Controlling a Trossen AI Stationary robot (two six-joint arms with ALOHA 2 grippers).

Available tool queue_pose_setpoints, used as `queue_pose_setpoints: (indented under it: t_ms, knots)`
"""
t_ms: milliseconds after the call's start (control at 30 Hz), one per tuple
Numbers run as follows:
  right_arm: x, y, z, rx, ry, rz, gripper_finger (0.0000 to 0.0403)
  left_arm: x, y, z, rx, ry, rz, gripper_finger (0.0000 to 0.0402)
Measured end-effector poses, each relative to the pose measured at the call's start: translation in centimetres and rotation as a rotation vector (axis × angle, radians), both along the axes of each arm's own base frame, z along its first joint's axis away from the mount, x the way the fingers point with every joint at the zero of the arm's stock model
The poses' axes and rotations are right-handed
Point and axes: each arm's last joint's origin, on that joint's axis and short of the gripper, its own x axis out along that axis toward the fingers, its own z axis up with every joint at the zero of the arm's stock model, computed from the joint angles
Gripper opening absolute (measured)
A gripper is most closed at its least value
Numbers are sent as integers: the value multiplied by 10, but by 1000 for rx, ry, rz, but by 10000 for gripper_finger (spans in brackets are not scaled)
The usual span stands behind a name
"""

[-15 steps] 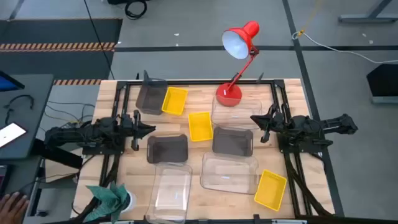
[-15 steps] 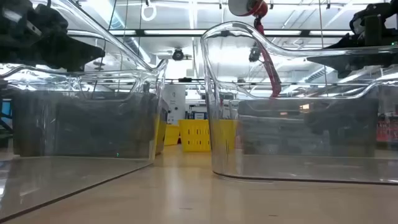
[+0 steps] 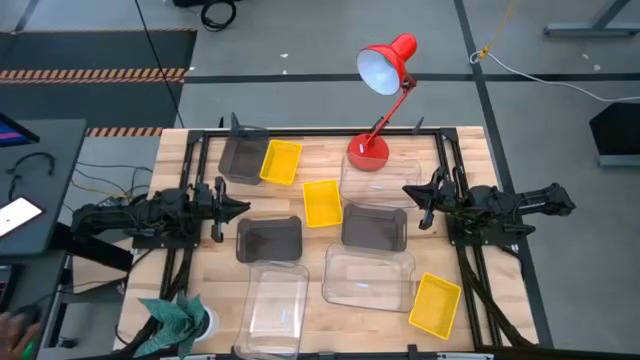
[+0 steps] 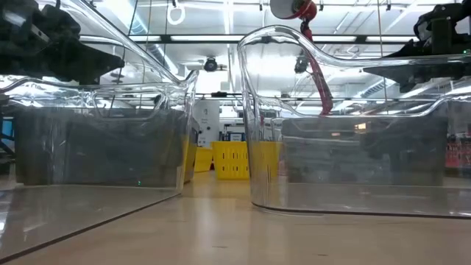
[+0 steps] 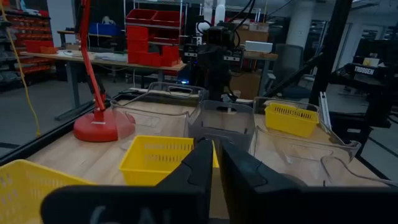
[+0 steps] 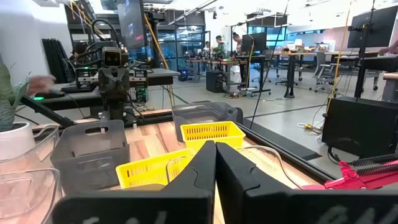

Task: Stack baskets by color

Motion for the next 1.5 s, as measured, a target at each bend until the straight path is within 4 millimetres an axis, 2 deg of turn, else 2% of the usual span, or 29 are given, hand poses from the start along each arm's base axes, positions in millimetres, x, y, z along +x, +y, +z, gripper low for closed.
queue_pose_setpoints:
  t_ms: [1500]
  knots:
    - [0, 0, 1, 2, -16, 0, 14, 0, 0, 0, -1, 0, 0, 37]
